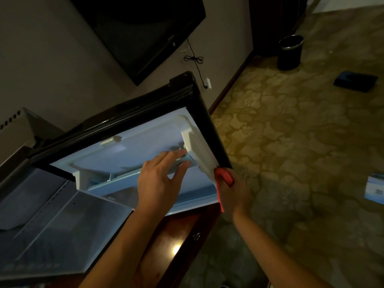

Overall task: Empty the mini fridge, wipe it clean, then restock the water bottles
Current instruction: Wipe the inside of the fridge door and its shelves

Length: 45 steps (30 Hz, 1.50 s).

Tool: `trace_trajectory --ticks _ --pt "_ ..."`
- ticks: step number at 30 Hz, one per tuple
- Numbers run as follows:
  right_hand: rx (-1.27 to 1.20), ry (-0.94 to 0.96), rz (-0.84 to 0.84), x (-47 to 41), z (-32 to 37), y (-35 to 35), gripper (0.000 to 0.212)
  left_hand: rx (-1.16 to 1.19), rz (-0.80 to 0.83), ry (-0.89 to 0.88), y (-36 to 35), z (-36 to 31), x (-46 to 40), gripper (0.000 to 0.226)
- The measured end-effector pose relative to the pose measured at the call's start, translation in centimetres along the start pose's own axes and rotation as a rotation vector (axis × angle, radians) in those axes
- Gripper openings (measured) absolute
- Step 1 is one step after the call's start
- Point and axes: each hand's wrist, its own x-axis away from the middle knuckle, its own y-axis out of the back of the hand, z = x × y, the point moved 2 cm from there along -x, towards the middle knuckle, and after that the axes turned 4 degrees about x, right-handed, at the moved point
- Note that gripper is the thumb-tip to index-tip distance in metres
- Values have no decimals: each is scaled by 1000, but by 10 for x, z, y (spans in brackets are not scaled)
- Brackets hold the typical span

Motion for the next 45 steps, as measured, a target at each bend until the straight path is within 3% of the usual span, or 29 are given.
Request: trace_trajectory --ticks 8,12,15,18,23,25,27,31,36,45 --pt "-70 471 -125 16 118 12 24 -25 38 7 0 2 -6 25" --pt "-11 709 -207 24 160 16 32 112 123 -50 12 12 -15 27" --pt "21 803 -263 30 179 15 36 192 178 -101 36 16 -27 30" --pt "7 835 -299 36 190 9 36 77 161 -236 70 18 -41 29" --pt "-42 845 -366 55 210 -14 38 -145 17 -409 140 32 -86 32" --pt "-38 813 -362 62 211 -33 38 -226 72 -380 154 46 -106 41" --pt "6 759 -370 64 203 -53 36 -260 233 -314 155 64 -119 55" --pt "141 611 -472 56 185 -78 34 -146 545 -72 144 98 -122 70" --pt "240 501 -589 43 191 -89 34 -188 536 -62 140 104 -119 70" --pt "220 410 -651 25 203 -103 33 -215 538 -123 134 113 -126 67"
